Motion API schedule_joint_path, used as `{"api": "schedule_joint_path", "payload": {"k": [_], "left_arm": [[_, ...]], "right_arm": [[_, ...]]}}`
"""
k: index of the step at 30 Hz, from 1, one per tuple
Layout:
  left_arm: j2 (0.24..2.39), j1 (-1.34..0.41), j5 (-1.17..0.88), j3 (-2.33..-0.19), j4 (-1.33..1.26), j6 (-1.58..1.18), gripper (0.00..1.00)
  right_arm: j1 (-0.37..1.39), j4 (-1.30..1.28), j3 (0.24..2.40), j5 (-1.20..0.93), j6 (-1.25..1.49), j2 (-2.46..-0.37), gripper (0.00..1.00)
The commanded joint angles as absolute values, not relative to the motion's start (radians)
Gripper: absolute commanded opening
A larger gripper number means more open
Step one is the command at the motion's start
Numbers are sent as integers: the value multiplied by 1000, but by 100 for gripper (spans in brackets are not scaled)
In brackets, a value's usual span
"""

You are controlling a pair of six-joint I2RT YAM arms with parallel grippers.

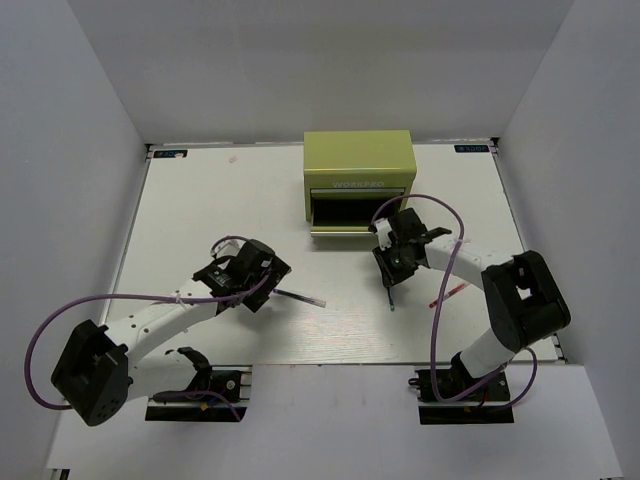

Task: Sort the stationery into containers
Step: Pick up the pen from the center of the board, then place the pen in the drawer.

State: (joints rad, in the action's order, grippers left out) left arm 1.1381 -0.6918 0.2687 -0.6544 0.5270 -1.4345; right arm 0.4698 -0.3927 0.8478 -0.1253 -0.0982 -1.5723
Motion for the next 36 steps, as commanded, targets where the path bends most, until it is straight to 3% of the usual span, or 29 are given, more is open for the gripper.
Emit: {"api": "schedule_joint_path", "payload": {"k": [1, 7, 15, 27, 32, 33, 34, 36], "left_arm": [[1127, -689, 253, -686, 522, -1463, 100], [1147, -689, 195, -657, 492, -1557, 100], [1235, -689, 101, -678, 472, -1623, 97], [1341, -689, 61, -788, 555, -1644, 93], [1394, -689, 43, -828, 595, -1644, 92], [1394, -689, 43, -837, 604, -1644, 92], [1408, -689, 43, -838, 604, -1644, 92], [1420, -689, 32, -859, 614, -1644, 91]], "right_arm": [[498, -399, 835, -109, -66, -1595, 24], [514, -406, 845, -207, -149, -1534, 3], [514, -443, 1053, -417, -570, -1416, 0], [517, -452, 1371, -287, -942, -1621, 0], [517, -410, 1434, -213, -1035, -1726, 6], [511, -408, 1445, -212, -1043, -1732, 11], [514, -428, 1462, -210, -1049, -1759, 27], [512, -458, 1486, -219, -1040, -1769, 37]]}}
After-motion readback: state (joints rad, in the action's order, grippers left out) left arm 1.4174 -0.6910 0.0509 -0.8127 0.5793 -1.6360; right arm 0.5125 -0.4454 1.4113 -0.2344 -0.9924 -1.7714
